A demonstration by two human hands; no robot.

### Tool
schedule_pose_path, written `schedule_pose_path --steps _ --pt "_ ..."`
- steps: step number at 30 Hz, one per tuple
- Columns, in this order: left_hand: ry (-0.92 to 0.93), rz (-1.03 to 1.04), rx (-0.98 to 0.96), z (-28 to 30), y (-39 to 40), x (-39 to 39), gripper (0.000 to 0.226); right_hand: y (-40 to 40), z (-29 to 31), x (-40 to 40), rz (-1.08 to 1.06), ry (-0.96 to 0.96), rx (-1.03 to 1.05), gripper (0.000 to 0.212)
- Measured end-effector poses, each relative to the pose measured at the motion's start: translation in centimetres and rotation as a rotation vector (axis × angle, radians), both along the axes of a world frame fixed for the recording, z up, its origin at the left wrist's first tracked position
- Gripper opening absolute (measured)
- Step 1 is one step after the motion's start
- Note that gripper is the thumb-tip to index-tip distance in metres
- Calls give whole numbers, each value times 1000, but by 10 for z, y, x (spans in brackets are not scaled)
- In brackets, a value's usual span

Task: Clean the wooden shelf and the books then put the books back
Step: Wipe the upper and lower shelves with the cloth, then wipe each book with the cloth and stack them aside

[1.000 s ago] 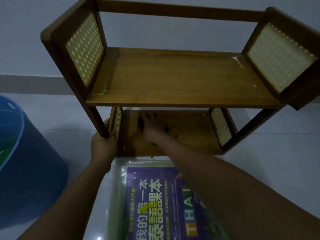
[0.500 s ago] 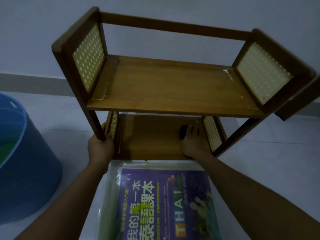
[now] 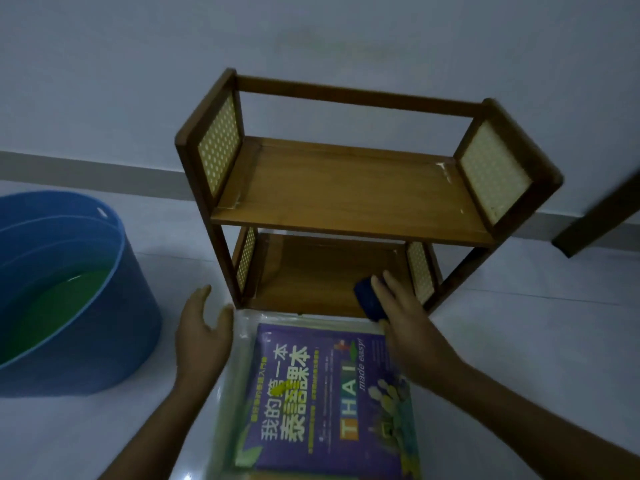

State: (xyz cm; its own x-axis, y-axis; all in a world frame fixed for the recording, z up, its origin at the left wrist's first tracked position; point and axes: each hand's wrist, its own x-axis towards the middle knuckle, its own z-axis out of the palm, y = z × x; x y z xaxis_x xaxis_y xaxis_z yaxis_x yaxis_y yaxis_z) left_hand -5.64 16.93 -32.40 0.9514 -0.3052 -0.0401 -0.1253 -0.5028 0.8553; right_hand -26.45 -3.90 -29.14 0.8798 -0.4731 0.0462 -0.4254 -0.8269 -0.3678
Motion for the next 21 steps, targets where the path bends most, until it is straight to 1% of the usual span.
schedule_pose_path --steps 2,3,5,7,8,9,11,12,13,15,16,17,18,19,20,21 --pt "-60 -35 21 -2 18 -33 40 27 -12 -27 62 23 -59 97" --pt "-65 -79 48 -7 24 -45 39 38 -22 -36 79 59 -54 101" --pt "-44 -249 143 -13 36 -64 44 60 -37 -48 71 151 15 89" --pt "15 -435 211 -28 45 -71 55 72 -52 -54 46 241 26 77" --pt "70 -500 211 -31 49 -72 60 76 -57 -55 44 285 16 77" --pt "127 -535 183 -37 52 -72 66 80 -57 -56 59 314 -8 81" --pt "233 -556 120 -44 56 -74 79 86 -60 -60 109 323 -79 91" --pt "277 -543 100 -48 58 -75 85 94 -63 -61 145 302 -122 89" --pt "305 -527 81 -49 57 -75 88 104 -64 -60 208 289 -158 84" --pt "318 -503 42 -43 55 -81 84 128 -67 -56 357 242 -141 69" --pt "306 -490 26 -42 54 -84 80 133 -69 -53 446 180 -152 65" --pt "302 -470 1 -38 52 -86 76 131 -70 -48 515 141 -171 67" --pt "315 -450 -30 -34 50 -87 72 124 -63 -39 531 125 -190 73" --pt "336 -434 -51 -34 48 -86 68 111 -59 -28 500 89 -231 81" --pt "362 -425 -68 -35 47 -86 63 96 -55 -20 386 58 -236 84" --pt "382 -426 -92 -38 47 -85 59 81 -52 -12 250 65 -205 83"
